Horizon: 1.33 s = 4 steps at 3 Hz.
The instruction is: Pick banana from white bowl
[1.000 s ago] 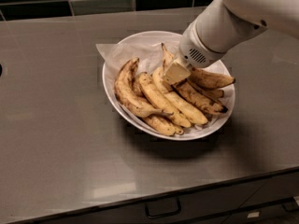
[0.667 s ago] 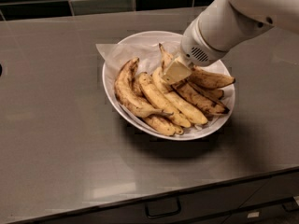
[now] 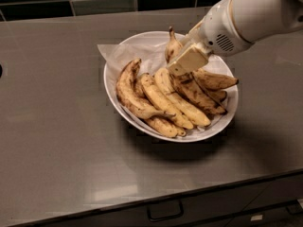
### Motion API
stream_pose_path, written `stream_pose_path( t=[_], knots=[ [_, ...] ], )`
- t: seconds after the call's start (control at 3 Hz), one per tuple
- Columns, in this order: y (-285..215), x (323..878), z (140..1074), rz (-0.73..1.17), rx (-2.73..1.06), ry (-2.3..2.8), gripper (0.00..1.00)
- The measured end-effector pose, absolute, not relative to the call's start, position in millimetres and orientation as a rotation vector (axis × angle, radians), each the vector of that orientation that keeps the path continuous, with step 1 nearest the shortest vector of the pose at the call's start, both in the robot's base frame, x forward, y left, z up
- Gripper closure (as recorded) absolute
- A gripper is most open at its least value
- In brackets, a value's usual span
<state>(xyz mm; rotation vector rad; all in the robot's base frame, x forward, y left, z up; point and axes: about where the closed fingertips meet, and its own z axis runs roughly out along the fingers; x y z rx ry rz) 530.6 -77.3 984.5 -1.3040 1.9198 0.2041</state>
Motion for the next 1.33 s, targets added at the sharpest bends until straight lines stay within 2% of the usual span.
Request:
stream_pose_path(
  t=[1.0, 1.33],
  knots=[
    [-105.4, 500.8, 1052.8, 0.221, -1.205, 1.744, 1.0],
    [-100.1, 497.3, 1060.3, 0.236, -1.245, 1.714, 1.0]
  ],
)
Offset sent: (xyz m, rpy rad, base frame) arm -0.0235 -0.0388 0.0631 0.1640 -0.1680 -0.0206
